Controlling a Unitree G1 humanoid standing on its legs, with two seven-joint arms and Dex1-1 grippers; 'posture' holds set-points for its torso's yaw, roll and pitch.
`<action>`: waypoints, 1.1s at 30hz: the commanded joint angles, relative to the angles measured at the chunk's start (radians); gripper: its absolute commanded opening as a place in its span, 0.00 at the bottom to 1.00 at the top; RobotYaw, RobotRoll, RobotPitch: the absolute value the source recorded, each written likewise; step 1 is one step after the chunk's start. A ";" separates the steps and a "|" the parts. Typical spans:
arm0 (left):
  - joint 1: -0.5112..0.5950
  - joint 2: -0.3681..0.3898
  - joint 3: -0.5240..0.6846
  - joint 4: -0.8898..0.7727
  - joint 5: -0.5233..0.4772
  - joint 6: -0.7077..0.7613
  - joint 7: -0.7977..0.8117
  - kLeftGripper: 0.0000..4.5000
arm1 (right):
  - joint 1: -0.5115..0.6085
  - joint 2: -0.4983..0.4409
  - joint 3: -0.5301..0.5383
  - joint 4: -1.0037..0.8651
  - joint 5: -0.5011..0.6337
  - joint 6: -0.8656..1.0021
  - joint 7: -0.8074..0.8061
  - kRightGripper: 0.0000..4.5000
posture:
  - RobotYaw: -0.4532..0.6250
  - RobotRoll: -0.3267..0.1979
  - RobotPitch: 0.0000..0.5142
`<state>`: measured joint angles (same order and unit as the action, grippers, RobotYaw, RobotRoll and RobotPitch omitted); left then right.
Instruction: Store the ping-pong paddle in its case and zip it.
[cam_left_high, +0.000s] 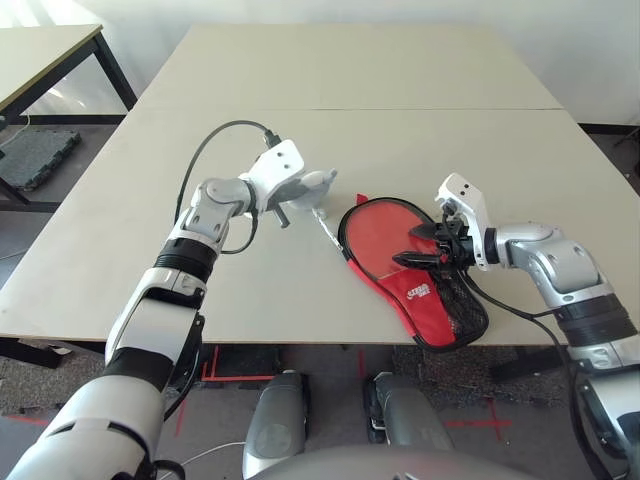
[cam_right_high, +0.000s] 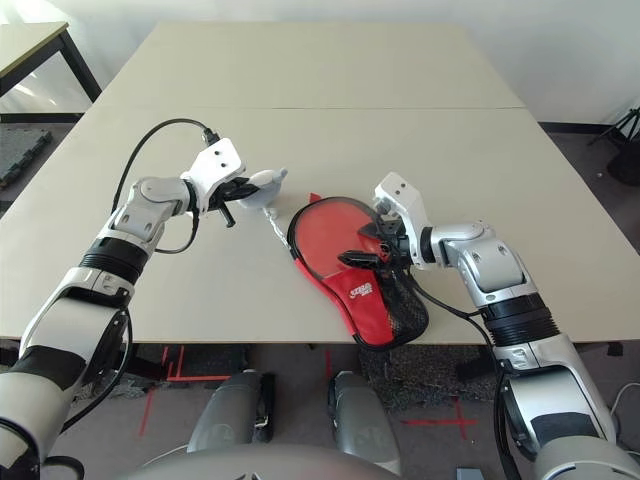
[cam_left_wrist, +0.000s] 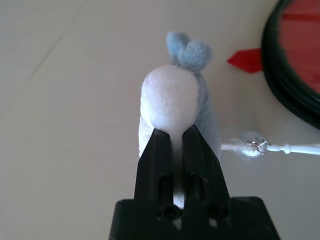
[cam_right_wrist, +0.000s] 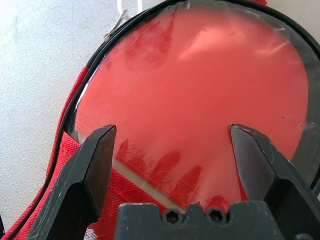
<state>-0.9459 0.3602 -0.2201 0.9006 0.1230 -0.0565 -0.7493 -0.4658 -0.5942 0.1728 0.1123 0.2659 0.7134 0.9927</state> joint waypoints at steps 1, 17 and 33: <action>-0.067 -0.022 -0.002 0.096 0.040 -0.041 0.078 0.00 | 0.050 -0.007 0.040 0.040 -0.022 0.038 -0.008 1.00 | 0.46 0.62 0.22; -0.283 -0.184 -0.048 0.374 0.172 -0.160 0.288 0.00 | 0.103 0.005 0.033 0.004 -0.009 0.062 -0.030 1.00 | 0.43 0.62 0.22; -0.390 -0.326 -0.140 0.451 0.325 -0.200 0.369 0.00 | 0.154 0.009 0.018 -0.067 0.014 0.103 -0.063 1.00 | 0.38 0.62 0.25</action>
<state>-1.3218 0.0532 -0.3423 1.3496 0.4287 -0.2243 -0.3578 -0.3741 -0.5872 0.1368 -0.0046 0.2852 0.7368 0.9302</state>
